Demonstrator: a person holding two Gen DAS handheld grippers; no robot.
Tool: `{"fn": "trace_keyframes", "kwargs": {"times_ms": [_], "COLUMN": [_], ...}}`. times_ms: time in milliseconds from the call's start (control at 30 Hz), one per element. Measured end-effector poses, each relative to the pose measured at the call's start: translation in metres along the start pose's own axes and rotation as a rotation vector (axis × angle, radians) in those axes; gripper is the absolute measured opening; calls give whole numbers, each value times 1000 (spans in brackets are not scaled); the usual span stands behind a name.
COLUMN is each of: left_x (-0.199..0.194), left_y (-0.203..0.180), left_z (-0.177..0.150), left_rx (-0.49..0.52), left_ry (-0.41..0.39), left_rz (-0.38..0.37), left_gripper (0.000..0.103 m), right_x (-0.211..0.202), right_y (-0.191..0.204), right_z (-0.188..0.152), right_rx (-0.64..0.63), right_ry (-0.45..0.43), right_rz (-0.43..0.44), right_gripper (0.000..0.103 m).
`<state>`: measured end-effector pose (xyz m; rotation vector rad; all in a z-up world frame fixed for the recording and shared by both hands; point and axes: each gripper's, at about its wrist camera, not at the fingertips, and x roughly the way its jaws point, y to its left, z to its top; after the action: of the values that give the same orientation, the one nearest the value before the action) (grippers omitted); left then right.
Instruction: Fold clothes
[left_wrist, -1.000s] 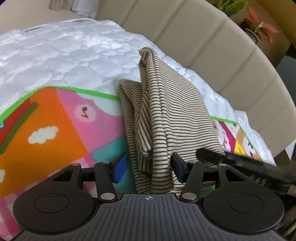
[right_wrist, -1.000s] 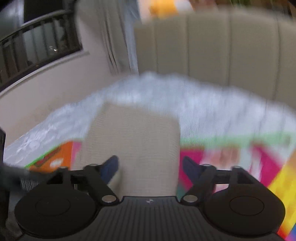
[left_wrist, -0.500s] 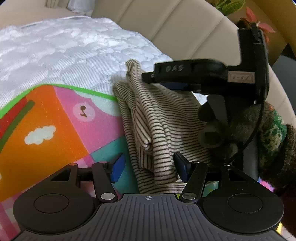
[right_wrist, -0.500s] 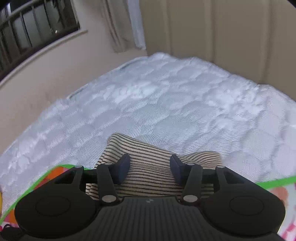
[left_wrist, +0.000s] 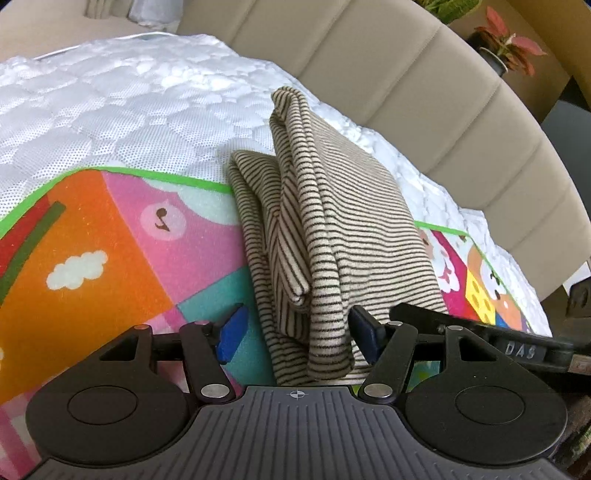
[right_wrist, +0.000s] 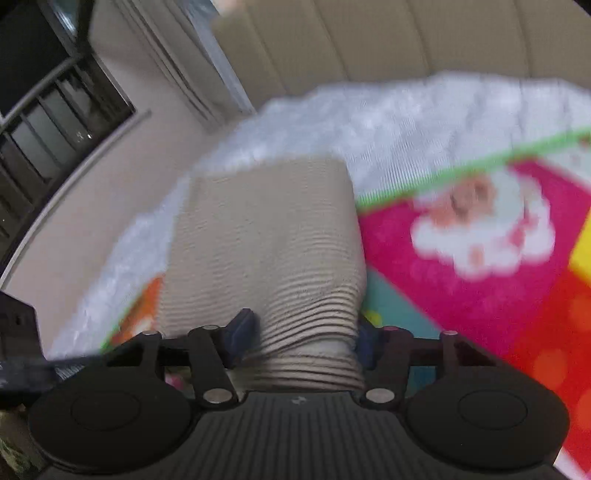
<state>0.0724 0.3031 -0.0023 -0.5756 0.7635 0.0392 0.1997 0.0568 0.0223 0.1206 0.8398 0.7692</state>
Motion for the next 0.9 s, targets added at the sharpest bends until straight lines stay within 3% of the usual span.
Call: {"fn": "trace_keyframes", "kwargs": {"times_ms": [100,167,333,367,400,500,700,733,800,867,900], "left_x": [-4,-8,-27,-26,-22,-5,-6,-6,-7,-8,-8], "left_y": [1,0,3,5,8,16,19,21,22,21,21], "left_z": [1,2,13,15,15,17,16,15,14,13,13], "left_rx": [-9,-6,-32,-36,-34,-27,-36,-39,-36,-22,-14], "left_ry": [-6,-22,-177,-189,-193,-156,-111,-107,-103,-101,-100], "left_rz": [-7,-11,-71,-48,-12,76,113,109,111,119,123], "left_gripper": [69,70,80,80,80,85,87,87,87,88,88], "right_x": [-8,-6,17,23,35,45,31,35,63,93,98], "right_y": [16,28,56,61,62,75,86,92,99,105,106], "right_z": [17,27,29,27,22,0,37,44,50,53,53], "right_rx": [-179,-259,-417,-447,-454,-589,-535,-543,-547,-545,-547], "right_ry": [-87,-108,-67,-54,15,34,-63,-72,33,129,136], "right_rz": [-124,-138,-147,-157,-134,-168,-136,-130,-81,-51,-52], "right_gripper": [55,65,68,68,69,70,69,65,59,62,63]}}
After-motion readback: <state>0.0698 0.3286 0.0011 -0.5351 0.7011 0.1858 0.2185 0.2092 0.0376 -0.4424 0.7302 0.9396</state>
